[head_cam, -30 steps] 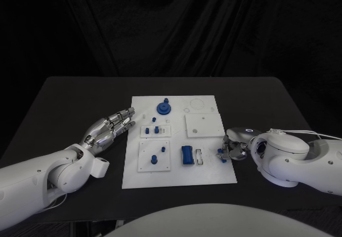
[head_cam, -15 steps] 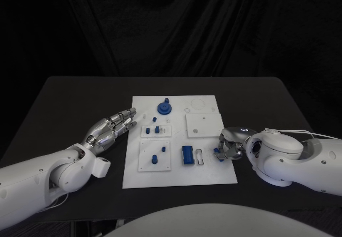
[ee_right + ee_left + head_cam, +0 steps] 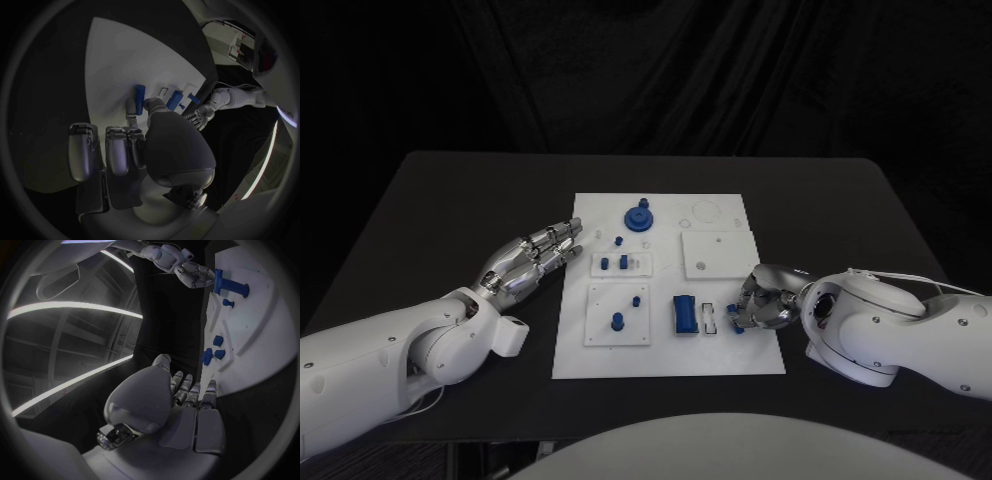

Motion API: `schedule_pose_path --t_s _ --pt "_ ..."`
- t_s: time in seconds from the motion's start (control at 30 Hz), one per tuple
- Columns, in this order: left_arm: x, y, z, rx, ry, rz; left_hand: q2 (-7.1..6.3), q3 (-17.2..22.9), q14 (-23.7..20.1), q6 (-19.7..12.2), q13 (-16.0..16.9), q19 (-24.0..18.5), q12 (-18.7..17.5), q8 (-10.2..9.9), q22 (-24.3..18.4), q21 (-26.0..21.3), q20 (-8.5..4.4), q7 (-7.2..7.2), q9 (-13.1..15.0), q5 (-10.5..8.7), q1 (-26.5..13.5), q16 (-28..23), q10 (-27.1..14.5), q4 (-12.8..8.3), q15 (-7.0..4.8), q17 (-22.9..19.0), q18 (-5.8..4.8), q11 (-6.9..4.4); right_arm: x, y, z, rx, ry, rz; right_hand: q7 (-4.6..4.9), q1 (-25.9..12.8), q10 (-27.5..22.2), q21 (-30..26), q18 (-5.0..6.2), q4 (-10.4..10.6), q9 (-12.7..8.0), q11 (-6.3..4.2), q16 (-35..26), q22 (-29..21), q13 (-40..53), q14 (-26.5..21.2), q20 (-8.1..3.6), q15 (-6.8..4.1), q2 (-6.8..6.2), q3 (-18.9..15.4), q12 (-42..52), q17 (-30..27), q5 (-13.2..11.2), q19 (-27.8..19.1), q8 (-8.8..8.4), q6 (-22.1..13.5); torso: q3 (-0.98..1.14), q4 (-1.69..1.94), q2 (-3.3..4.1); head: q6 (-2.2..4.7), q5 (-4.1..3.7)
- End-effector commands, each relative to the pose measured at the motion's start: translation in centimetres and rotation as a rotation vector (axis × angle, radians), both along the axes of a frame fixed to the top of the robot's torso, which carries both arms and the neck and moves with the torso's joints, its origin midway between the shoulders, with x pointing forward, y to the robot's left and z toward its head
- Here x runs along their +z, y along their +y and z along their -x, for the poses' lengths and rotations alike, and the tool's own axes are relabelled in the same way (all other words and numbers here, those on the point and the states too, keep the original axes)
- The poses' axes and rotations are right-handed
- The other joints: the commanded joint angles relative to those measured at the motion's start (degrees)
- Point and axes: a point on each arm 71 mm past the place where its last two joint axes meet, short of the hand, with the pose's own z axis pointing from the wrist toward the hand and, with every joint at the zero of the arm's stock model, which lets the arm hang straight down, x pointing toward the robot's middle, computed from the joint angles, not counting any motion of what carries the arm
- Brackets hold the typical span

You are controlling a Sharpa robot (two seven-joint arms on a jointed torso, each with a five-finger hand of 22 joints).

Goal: Assemble the parts on the task board

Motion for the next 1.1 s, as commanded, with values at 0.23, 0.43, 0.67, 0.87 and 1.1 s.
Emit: schedule_pose_path --t_s 0.23,0.43,0.67,0.87,1.1 --pt "0.04 -0.04 0.14 -0.01 0.002 0.017 -0.01 0.64 0.09 -0.53 0.06 0.08 0.25 0.11 0.15 0.36 0.47 0.05 0.01 0.31 0.71 0.1 0.44 -0.2 0.48 0.04 0.64 0.59 -0.24 0.23 0.65 -0.188 0.084 -0.277 -0.09 -1.17 6.08 0.07 0.66 -0.85 0.73 -0.25 -0.24 13.62 15.09 5.63 0.05 -0.08 -0.07 1.52 0.15 13.01 0.08 3.9 0.64 0.48 0.03 -0.08 -0.05 0.01 0.27" --pt "0.03 -0.1 0.16 -0.013 0.005 0.017 -0.02 0.65 0.09 -0.45 0.08 0.08 0.4 0.13 0.15 0.36 0.48 0.05 0.02 0.31 0.7 0.1 0.48 -0.2 0.49 0.04 0.63 0.6 -0.22 0.47 0.74 -0.202 0.096 -0.307 -0.13 -1.44 6.08 0.09 0.65 -0.71 0.86 -0.3 -0.22 13.63 15.09 5.64 0.0 -0.13 -0.03 1.55 0.15 13.05 -0.1 3.91 0.75 0.46 -0.04 0.0 -0.01 0.01 0.11" --pt "0.01 -0.16 0.16 -0.016 0.007 0.017 -0.02 0.68 0.09 -0.41 0.1 0.09 0.58 0.14 0.16 0.37 0.49 0.06 0.03 0.3 0.69 0.1 0.53 -0.2 0.51 0.04 0.62 0.62 -0.32 0.75 0.7 -0.204 0.107 -0.316 -0.15 -1.75 6.08 -0.08 0.7 -0.54 1.0 -0.32 -0.35 13.56 15.09 5.57 -0.05 -0.17 0.01 1.59 0.15 12.72 -0.49 3.83 0.81 0.25 -0.02 0.07 0.15 0.01 0.07" --pt "-0.01 -0.16 0.17 -0.017 0.01 0.017 -0.02 0.68 0.09 -0.41 0.1 0.09 0.58 0.14 0.16 0.37 0.49 0.06 0.03 0.3 0.69 0.1 0.53 -0.2 0.51 0.04 0.62 0.62 -0.4 0.9 0.63 -0.2 0.112 -0.317 -0.19 -2.26 6.08 -0.18 0.73 -0.28 1.39 -0.37 -0.39 13.52 15.09 5.55 -0.14 -0.22 0.07 1.69 0.15 12.63 -2.17 3.77 1.02 -0.16 -0.07 0.01 0.19 0.01 0.19" --pt "-0.03 -0.24 0.15 -0.02 0.012 0.017 0.0 0.73 0.11 -0.4 0.11 0.08 0.68 0.16 0.12 0.36 0.52 0.08 0.04 0.28 0.67 0.12 0.6 -0.18 0.55 0.05 0.61 0.68 -0.64 0.97 0.53 -0.192 0.13 -0.306 -0.19 -3.24 6.08 -0.09 0.7 0.26 1.99 -0.35 -0.25 13.56 15.09 5.62 -0.16 -0.21 0.06 1.39 0.15 12.97 -8.22 3.82 1.35 -0.7 -0.05 0.08 0.04 0.01 0.11"
